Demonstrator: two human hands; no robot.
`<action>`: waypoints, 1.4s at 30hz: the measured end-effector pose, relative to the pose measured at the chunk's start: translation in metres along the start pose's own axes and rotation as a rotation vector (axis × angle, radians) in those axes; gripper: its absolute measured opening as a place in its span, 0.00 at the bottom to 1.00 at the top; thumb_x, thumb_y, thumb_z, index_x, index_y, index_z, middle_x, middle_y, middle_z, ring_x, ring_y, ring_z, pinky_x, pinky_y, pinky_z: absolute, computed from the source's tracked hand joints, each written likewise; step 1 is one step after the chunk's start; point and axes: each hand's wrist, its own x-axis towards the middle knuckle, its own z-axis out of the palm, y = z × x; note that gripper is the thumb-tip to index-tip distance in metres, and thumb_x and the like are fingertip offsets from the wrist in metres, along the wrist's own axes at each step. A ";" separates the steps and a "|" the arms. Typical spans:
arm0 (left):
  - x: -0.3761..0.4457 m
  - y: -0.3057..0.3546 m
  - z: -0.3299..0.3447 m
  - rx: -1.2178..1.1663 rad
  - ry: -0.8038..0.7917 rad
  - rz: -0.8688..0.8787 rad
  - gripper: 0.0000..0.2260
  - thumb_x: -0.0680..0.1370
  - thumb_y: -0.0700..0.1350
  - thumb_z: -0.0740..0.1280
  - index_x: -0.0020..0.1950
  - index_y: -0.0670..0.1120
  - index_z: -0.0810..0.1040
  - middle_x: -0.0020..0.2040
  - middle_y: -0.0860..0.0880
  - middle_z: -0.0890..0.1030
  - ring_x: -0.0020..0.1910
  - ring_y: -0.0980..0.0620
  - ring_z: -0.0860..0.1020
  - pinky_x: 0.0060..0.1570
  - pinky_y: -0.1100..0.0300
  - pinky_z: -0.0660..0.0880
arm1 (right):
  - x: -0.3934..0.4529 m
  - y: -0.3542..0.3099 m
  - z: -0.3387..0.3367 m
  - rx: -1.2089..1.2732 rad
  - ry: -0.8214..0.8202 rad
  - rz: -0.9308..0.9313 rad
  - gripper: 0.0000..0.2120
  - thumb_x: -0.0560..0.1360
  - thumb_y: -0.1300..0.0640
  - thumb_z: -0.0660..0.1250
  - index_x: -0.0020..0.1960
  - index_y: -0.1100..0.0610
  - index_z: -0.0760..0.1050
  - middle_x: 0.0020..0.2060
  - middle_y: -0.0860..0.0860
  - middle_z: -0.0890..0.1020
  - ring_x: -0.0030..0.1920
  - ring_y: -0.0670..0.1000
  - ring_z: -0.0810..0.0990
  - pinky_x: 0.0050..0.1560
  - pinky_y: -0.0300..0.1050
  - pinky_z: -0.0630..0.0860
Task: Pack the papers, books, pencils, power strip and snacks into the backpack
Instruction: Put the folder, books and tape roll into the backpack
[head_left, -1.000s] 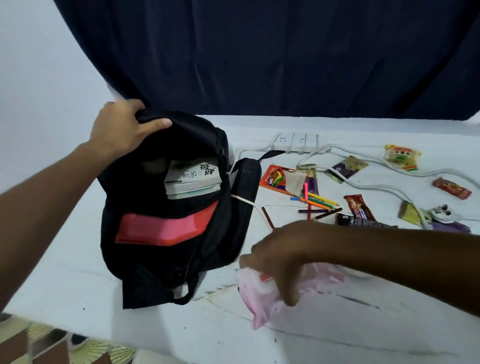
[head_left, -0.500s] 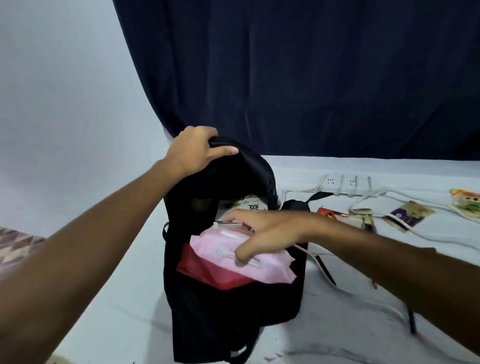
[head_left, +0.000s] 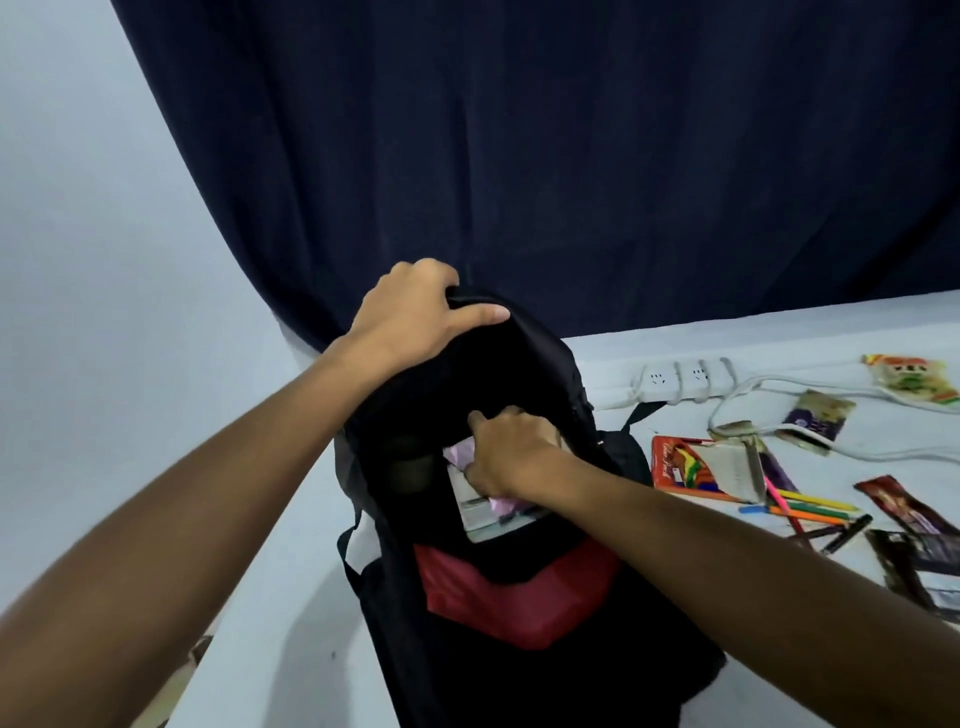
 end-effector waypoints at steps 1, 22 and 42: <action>0.001 -0.002 0.000 -0.008 -0.005 0.000 0.28 0.69 0.67 0.69 0.35 0.41 0.70 0.30 0.49 0.73 0.30 0.49 0.73 0.30 0.56 0.66 | 0.004 -0.001 0.002 -0.020 -0.004 0.007 0.26 0.76 0.42 0.60 0.69 0.54 0.64 0.64 0.66 0.69 0.61 0.66 0.73 0.56 0.62 0.75; 0.017 -0.013 -0.008 -0.121 -0.037 -0.004 0.23 0.68 0.64 0.72 0.29 0.47 0.69 0.26 0.53 0.71 0.28 0.54 0.70 0.30 0.58 0.65 | 0.042 -0.021 0.021 -0.248 -0.220 -0.120 0.30 0.79 0.45 0.49 0.78 0.54 0.50 0.76 0.65 0.49 0.71 0.72 0.54 0.66 0.67 0.59; 0.015 -0.025 -0.005 -0.096 0.009 0.021 0.24 0.67 0.66 0.72 0.30 0.46 0.69 0.27 0.52 0.71 0.30 0.52 0.71 0.32 0.57 0.67 | 0.060 -0.040 0.009 -0.319 -0.205 -0.053 0.22 0.77 0.55 0.59 0.69 0.61 0.69 0.69 0.66 0.66 0.61 0.73 0.69 0.54 0.65 0.72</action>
